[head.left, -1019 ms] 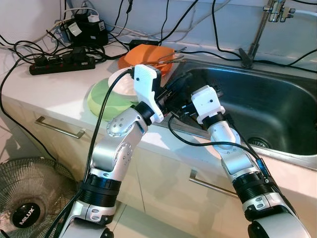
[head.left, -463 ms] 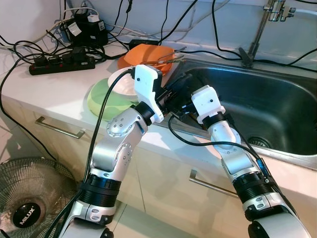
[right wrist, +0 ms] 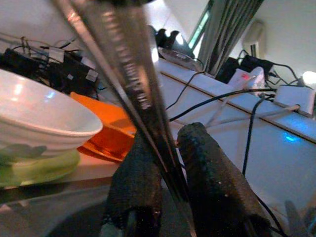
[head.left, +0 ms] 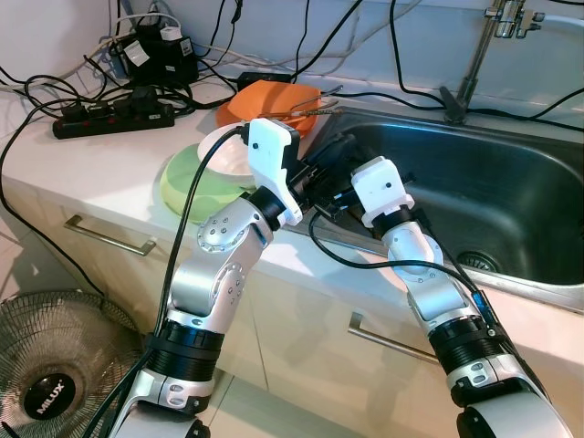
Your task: Kitchen organization
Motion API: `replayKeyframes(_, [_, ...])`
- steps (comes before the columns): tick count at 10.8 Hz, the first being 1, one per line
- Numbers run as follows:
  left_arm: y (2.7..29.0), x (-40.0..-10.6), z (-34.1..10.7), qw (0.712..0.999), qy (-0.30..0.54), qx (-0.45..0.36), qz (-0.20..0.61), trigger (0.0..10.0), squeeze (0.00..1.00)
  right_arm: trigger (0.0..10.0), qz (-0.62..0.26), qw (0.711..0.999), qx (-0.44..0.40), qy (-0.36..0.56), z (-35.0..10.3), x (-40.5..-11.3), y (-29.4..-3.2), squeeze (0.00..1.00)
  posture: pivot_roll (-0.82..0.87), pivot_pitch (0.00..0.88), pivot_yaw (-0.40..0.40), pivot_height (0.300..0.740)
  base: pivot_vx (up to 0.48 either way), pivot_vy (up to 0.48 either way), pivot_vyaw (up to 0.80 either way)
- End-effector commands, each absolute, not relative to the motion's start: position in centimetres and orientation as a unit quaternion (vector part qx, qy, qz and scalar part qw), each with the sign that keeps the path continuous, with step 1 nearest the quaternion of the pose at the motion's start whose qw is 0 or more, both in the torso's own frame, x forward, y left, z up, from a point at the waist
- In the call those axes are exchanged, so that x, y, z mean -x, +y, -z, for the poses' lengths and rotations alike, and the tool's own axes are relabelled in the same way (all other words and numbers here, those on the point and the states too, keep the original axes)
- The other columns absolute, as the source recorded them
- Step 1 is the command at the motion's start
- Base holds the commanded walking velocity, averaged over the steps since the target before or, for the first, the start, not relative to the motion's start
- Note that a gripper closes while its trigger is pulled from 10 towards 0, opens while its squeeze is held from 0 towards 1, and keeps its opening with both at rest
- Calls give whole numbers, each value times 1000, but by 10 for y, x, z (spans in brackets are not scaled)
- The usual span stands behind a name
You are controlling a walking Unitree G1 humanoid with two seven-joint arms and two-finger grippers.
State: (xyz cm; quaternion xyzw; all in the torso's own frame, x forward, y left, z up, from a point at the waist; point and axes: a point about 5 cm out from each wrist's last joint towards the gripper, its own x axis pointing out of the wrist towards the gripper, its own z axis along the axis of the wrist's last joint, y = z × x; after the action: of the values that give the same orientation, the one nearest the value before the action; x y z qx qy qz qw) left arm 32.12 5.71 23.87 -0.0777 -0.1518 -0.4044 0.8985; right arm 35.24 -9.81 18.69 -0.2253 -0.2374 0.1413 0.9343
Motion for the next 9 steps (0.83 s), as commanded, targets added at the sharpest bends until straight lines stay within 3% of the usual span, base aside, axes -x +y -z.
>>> replayKeyframes(1, [60,-321,-236,901,-148,70,402,10000,0,0,-134,933,216,-254,-198,-353,-99,0,142,16,83,740,0,0,0])
replayKeyframes(9, [60,-321,-236,901,-148,69,401,10000,0,0,-135,933,217,-254,-198,-353,-98,0,141,12,85,740,0,0,0])
